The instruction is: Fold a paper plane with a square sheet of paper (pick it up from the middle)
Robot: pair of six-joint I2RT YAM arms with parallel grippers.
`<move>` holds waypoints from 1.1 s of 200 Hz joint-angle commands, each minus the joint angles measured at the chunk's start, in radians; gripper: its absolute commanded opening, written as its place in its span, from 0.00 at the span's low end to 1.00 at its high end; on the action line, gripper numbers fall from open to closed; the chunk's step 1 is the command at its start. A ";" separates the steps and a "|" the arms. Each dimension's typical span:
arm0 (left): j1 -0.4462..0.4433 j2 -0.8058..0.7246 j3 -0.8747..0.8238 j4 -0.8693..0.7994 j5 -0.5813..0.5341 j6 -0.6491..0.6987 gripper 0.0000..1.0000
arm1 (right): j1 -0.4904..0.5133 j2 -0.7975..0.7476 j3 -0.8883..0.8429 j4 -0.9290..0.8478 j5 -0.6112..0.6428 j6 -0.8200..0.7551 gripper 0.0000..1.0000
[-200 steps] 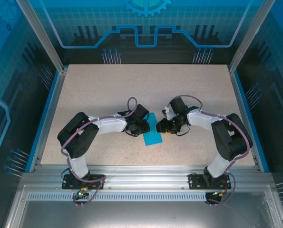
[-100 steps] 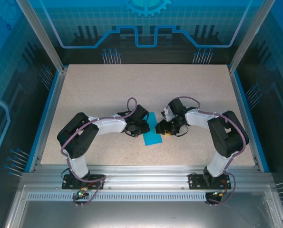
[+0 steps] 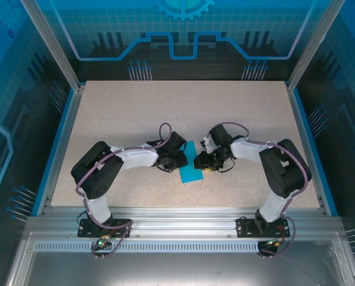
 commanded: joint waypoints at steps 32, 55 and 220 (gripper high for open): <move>0.003 -0.016 -0.019 -0.021 0.010 0.031 0.27 | 0.022 -0.033 -0.057 0.027 -0.053 0.041 0.43; 0.004 -0.018 -0.016 -0.027 0.011 0.040 0.27 | 0.021 -0.056 -0.068 0.035 -0.054 0.051 0.42; 0.003 -0.019 0.000 -0.053 0.042 0.167 0.27 | -0.042 0.007 0.031 0.043 -0.099 0.051 0.35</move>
